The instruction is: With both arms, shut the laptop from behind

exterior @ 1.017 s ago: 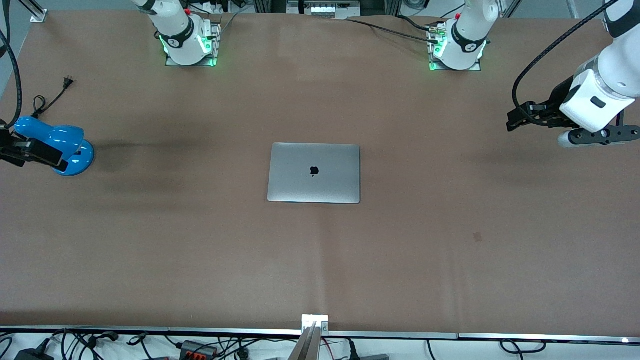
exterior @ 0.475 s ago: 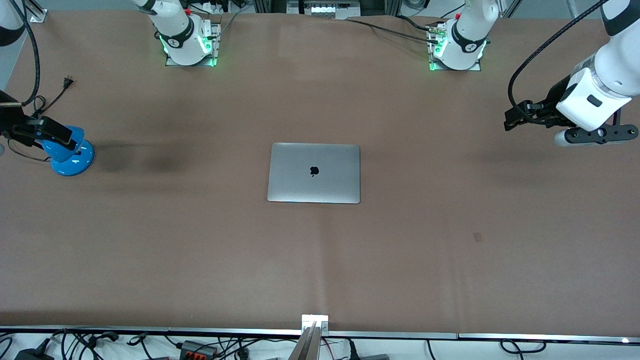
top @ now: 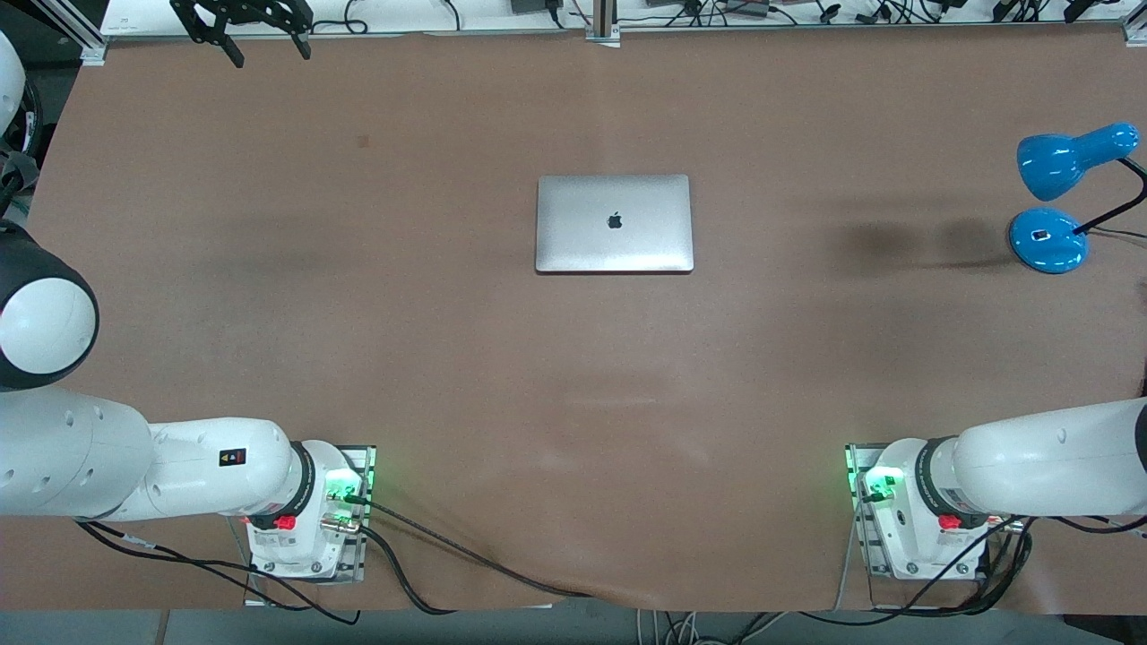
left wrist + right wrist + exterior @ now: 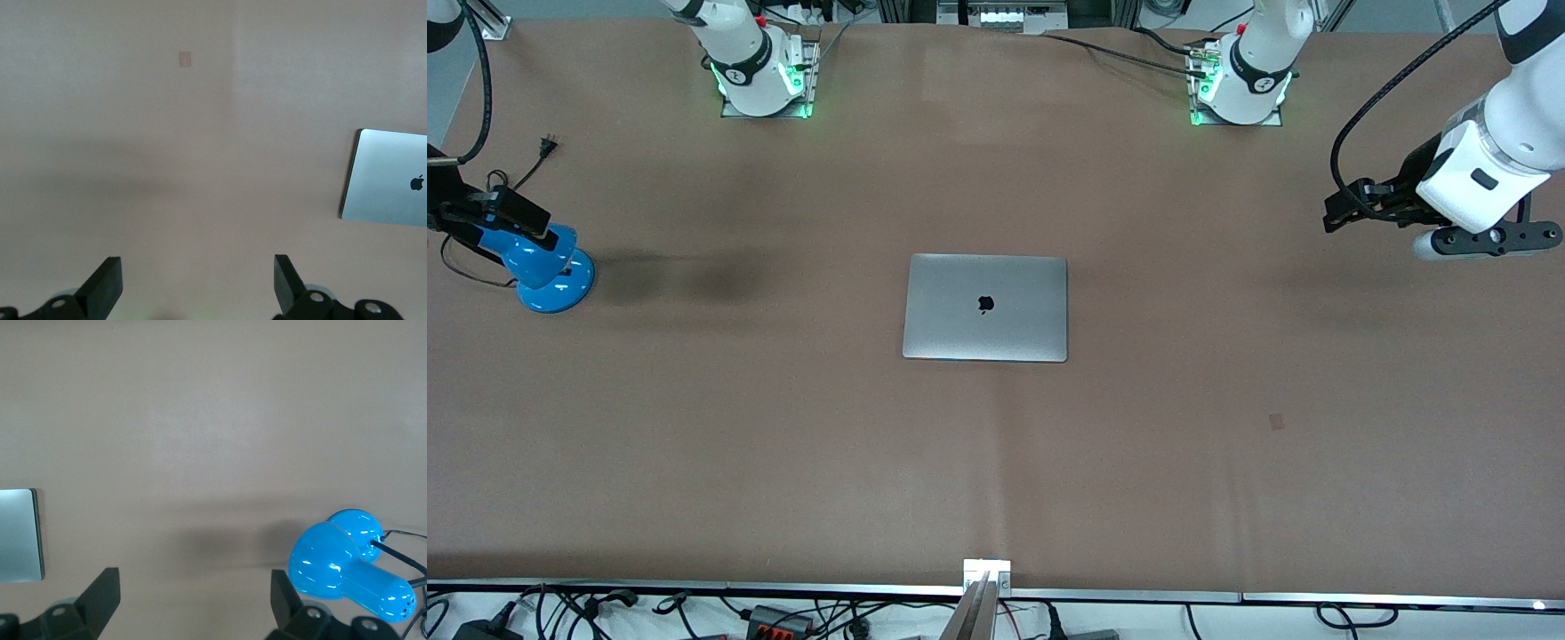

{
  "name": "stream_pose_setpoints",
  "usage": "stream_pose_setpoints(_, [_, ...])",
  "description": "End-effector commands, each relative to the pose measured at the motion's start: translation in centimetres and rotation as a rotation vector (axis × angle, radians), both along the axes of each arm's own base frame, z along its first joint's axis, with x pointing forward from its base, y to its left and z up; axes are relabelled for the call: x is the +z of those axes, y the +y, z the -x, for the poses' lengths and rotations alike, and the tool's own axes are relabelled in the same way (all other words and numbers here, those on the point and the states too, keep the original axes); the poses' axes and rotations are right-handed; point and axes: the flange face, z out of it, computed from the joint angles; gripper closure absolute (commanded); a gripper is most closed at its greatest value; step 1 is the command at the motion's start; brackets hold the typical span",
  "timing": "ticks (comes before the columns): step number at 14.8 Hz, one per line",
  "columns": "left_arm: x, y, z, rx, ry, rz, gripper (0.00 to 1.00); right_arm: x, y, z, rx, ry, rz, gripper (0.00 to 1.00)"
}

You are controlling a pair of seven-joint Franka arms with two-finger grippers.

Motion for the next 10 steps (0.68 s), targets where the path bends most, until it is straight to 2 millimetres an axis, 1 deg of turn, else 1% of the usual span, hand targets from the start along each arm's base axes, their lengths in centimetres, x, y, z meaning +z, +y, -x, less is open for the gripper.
stream_pose_setpoints(1, [0.7, -0.1, 0.3, -0.015, -0.013, 0.010, 0.00, 0.0, 0.2, 0.2, 0.005, 0.006, 0.002, 0.00])
stream_pose_setpoints(4, [0.7, -0.1, 0.3, -0.014, -0.013, 0.011, 0.00, -0.1, 1.0, 0.3, 0.017, 0.025, 0.000, 0.00])
stream_pose_setpoints(7, [0.8, -0.1, 0.3, -0.016, -0.014, 0.010, 0.00, -0.2, 1.0, 0.3, 0.017, 0.028, 0.000, 0.00])
stream_pose_setpoints(10, [0.7, 0.0, 0.2, -0.014, -0.013, 0.011, 0.00, -0.2, -0.5, 0.4, -0.009, 0.026, -0.001, 0.00])
